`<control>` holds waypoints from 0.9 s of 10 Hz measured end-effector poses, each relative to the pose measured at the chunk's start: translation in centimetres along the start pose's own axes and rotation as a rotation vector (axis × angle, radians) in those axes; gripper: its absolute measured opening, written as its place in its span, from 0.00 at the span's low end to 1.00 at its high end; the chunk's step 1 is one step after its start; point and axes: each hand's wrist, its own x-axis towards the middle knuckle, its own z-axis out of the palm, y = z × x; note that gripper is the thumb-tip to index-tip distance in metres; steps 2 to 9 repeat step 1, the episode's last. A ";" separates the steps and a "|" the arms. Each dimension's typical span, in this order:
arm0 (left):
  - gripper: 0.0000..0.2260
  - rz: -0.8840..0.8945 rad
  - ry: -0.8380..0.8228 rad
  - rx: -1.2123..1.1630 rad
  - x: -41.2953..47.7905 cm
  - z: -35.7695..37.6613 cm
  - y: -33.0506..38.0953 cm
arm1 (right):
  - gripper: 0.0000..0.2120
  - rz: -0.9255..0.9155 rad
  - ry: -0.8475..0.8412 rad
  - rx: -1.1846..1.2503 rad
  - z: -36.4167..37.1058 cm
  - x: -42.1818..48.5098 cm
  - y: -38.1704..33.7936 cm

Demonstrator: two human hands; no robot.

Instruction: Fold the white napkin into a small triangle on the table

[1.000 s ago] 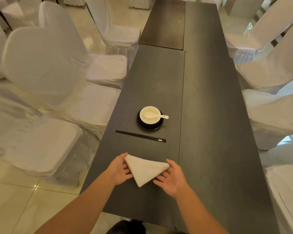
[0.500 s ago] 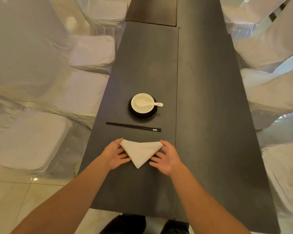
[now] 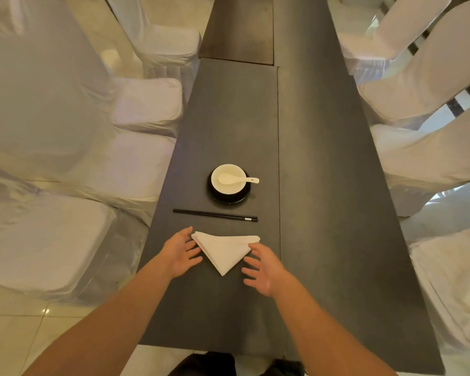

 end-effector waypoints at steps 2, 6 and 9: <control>0.31 0.018 0.009 0.025 -0.8 -0.1 0.3 | 0.27 -0.046 0.014 -0.097 -0.1 -1.2 0.0; 0.31 0.018 0.009 0.025 -0.8 -0.1 0.3 | 0.27 -0.046 0.014 -0.097 -0.1 -1.2 0.0; 0.31 0.018 0.009 0.025 -0.8 -0.1 0.3 | 0.27 -0.046 0.014 -0.097 -0.1 -1.2 0.0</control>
